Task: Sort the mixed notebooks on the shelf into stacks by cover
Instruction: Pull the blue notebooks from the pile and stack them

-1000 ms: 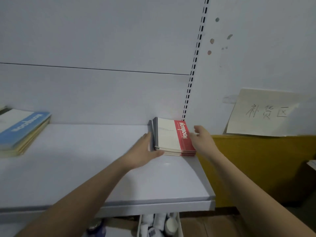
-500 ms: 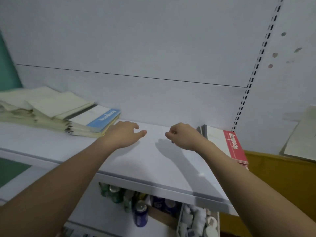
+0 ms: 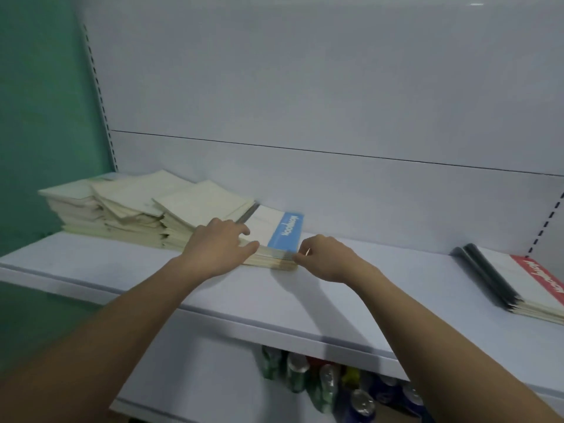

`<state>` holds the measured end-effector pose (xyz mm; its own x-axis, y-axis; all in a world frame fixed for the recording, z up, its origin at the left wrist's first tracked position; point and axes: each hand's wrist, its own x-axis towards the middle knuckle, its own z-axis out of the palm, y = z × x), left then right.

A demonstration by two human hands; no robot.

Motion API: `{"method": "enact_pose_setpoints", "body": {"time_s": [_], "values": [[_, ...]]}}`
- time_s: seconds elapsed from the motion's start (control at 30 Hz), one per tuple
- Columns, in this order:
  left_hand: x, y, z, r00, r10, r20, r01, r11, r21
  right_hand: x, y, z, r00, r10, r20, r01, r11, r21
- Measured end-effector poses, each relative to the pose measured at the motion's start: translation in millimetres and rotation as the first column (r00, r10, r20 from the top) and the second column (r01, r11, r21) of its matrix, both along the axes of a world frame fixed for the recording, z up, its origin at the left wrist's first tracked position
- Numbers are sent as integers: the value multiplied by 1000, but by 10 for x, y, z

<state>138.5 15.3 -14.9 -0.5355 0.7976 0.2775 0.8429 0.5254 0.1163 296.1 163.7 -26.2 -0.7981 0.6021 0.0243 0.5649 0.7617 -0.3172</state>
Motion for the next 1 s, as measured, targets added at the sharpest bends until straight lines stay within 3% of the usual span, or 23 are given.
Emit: {"method": "enact_pose_setpoints", "body": {"time_s": [0.23,0.47,0.67,0.77,0.83,0.87,0.93,1.0], "values": [[-553,220,-7,999,-52,-11,52,999,-6,-539,-16,-68,998,-45,-45,48,997,60],[-863,422,-51,999,-31,11,31,999,-32,-1129,96,-307,997,70,24,-73,984,163],[-1077,470,-63,969,-83,234,51,989,141,-1173,119,-418,995,88,45,-98,952,290],[-1085,522,-10,913,-137,385,38,967,252,-990,112,-389,989,134,-56,-120,972,200],[-1033,575,68,803,-174,569,-11,952,307,-909,108,-342,960,48,-277,-37,998,46],[-998,591,108,693,-194,694,-48,948,313,-896,99,-302,920,-9,-391,11,1000,1],[-938,617,176,353,-233,906,-88,956,280,-894,57,-202,844,-46,-534,36,999,-28],[-923,633,237,-16,-280,960,-76,958,278,-919,-50,-117,823,14,-567,-28,999,-17]]}}
